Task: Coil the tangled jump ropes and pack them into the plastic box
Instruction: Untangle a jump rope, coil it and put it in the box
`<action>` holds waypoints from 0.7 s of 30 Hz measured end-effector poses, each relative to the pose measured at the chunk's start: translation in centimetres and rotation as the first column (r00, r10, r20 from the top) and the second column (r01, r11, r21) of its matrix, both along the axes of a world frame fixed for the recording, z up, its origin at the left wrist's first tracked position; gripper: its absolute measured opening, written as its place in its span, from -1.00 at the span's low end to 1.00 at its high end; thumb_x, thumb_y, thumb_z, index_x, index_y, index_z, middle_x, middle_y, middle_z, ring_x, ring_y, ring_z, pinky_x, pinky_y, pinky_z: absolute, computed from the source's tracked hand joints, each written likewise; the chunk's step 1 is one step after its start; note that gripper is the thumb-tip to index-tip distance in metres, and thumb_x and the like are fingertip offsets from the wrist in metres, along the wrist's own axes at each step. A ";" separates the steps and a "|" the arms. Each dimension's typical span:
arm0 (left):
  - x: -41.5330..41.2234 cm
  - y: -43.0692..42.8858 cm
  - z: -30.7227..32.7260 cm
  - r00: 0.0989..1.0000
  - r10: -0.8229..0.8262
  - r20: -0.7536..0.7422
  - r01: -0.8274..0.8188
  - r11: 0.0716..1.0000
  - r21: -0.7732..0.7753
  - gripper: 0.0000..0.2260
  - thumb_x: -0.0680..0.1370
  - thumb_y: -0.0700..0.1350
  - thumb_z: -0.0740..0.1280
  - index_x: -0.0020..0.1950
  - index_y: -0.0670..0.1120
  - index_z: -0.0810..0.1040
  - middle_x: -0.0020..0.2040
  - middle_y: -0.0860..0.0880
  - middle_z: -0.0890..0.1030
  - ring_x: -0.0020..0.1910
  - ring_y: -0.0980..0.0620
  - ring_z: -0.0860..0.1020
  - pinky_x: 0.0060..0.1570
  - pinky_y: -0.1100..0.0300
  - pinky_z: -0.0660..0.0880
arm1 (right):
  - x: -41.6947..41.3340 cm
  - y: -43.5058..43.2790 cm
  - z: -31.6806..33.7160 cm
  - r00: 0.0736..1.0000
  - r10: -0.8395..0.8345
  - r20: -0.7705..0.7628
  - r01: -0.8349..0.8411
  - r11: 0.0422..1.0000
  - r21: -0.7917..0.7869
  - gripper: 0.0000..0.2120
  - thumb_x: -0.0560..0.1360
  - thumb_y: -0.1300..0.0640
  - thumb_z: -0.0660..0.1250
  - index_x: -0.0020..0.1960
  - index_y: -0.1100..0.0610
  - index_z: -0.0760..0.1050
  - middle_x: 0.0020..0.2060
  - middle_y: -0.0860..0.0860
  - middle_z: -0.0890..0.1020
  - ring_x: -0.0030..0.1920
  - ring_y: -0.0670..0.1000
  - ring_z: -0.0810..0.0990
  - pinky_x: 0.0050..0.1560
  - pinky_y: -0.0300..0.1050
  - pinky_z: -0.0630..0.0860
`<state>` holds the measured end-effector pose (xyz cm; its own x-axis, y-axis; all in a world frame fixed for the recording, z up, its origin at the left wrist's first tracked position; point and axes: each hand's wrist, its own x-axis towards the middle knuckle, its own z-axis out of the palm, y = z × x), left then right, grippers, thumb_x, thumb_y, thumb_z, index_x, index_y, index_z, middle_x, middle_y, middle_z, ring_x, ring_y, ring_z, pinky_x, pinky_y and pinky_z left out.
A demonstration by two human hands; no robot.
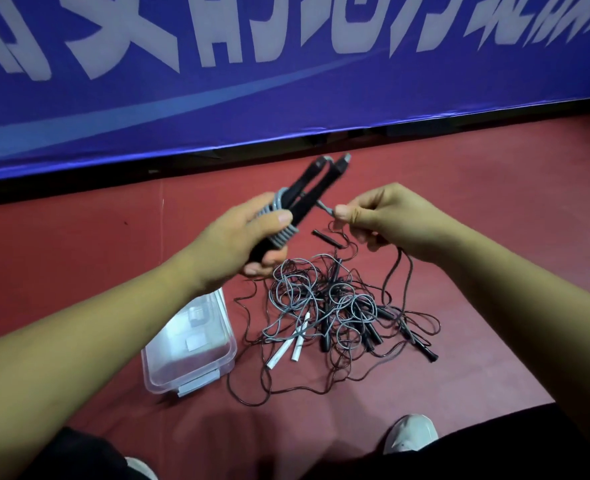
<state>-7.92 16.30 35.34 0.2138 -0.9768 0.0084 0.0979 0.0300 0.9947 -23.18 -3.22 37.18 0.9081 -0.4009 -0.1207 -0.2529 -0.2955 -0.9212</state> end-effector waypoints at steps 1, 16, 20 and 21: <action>0.1 -0.1 0.1 0.997 0.049 -0.059 -0.051 0.998 -0.021 -0.70 0.53 -0.05 0.28 0.25 -0.06 0.41 -0.41 0.00 0.42 -0.50 0.07 0.28 -0.55 0.31 0.12 | 0.1 0.2 -0.2 0.998 0.037 -0.042 -0.035 0.998 0.048 -0.67 0.45 -0.11 0.40 -0.15 0.18 0.67 -0.44 0.08 0.53 -0.39 0.06 0.40 -0.35 -0.15 0.38; 4.8 0.4 1.2 0.866 0.500 0.002 -0.498 0.862 0.095 -0.90 0.64 -0.07 0.22 -0.06 -0.01 0.36 -0.41 -0.07 0.40 -0.55 0.05 0.27 -0.45 0.21 0.02 | 0.2 2.8 0.5 0.987 0.154 -0.032 -0.108 0.809 0.578 -0.68 0.53 0.07 0.26 0.03 0.35 0.54 -0.52 0.02 0.37 -0.47 -0.02 0.34 -0.35 -0.19 0.42; 6.3 0.9 0.7 0.814 0.573 0.097 -0.581 0.802 0.136 -0.94 0.62 -0.11 0.29 -0.02 -0.04 0.42 -0.34 -0.15 0.56 -0.53 0.01 0.43 -0.57 0.29 0.30 | 0.0 3.2 1.4 0.996 0.091 0.000 -0.075 0.825 0.561 -0.74 0.60 0.08 0.21 -0.01 0.28 0.51 -0.56 0.02 0.37 -0.58 -0.07 0.25 -0.42 -0.17 0.30; 6.5 1.0 0.5 0.810 0.578 0.102 -0.587 0.794 0.158 -0.94 0.61 -0.12 0.31 0.00 -0.05 0.43 -0.30 -0.17 0.61 -0.52 0.02 0.46 -0.57 0.29 0.33 | -0.1 3.3 1.7 0.996 0.093 0.015 -0.086 0.827 0.556 -0.76 0.60 0.09 0.21 -0.04 0.27 0.51 -0.56 0.02 0.38 -0.58 -0.08 0.22 -0.46 -0.20 0.27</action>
